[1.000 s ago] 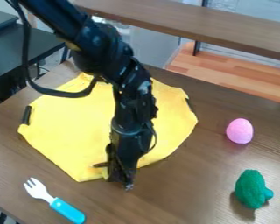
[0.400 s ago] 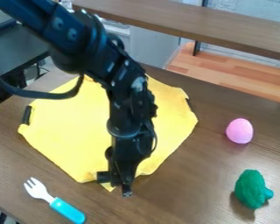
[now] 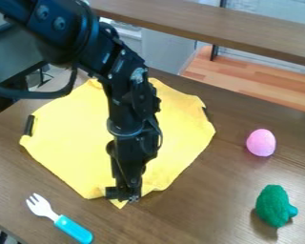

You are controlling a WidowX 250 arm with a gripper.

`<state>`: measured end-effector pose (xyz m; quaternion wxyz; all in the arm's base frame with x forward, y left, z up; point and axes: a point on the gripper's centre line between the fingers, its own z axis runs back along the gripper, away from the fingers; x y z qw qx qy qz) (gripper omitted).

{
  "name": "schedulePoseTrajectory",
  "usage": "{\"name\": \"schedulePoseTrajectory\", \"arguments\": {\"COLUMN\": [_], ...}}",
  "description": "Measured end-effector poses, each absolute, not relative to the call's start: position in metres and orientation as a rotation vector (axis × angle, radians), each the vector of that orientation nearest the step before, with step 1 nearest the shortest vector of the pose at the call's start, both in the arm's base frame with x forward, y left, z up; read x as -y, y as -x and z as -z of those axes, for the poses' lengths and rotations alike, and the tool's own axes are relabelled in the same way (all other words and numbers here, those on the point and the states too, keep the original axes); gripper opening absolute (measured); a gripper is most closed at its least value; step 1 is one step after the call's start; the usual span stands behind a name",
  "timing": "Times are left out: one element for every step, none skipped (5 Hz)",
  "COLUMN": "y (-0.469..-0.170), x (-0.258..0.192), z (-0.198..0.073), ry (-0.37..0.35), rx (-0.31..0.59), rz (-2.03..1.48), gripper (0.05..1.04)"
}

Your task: Fold the cloth from bottom right to top left

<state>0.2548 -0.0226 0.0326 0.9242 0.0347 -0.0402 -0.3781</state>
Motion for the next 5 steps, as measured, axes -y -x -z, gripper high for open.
{"name": "schedulePoseTrajectory", "arguments": {"y": [-0.259, -0.260, -0.258, -0.258, -0.258], "x": [0.017, 0.016, 0.016, 0.019, 0.021], "z": [-0.025, -0.016, -0.002, 0.007, 0.007], "ry": [-0.091, -0.096, -0.083, -0.077, -0.068], "rx": [0.087, 0.075, 0.039, 0.016, 0.021], "rz": [0.790, 0.793, 0.791, 0.791, 0.794], "gripper": [0.997, 1.001, 0.953, 0.672, 0.370]}}
